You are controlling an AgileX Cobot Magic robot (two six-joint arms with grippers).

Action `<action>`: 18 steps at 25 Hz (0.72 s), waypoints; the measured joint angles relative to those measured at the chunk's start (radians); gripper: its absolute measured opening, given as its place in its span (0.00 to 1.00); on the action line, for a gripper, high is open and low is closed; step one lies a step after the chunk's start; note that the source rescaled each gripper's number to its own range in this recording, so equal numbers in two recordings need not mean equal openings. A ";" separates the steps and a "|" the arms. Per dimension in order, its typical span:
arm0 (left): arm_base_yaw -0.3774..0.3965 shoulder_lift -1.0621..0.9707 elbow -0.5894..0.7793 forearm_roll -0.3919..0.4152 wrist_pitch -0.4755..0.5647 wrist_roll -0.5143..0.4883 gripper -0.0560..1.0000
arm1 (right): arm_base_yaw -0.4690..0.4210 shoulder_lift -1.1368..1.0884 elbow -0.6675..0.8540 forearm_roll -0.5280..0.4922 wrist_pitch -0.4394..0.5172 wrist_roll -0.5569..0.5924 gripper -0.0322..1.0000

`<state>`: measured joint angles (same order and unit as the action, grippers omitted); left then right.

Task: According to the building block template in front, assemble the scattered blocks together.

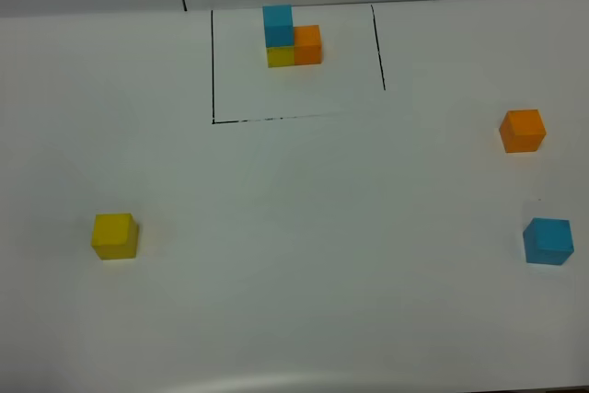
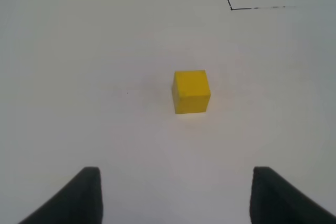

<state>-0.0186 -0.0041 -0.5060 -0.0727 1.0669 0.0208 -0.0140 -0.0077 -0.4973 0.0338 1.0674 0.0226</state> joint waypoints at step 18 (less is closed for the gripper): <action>0.000 0.000 0.000 0.000 0.000 0.000 0.34 | 0.000 0.000 0.000 0.000 0.000 0.000 0.67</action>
<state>-0.0186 -0.0041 -0.5060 -0.0727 1.0669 0.0208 -0.0140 -0.0077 -0.4973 0.0338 1.0674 0.0226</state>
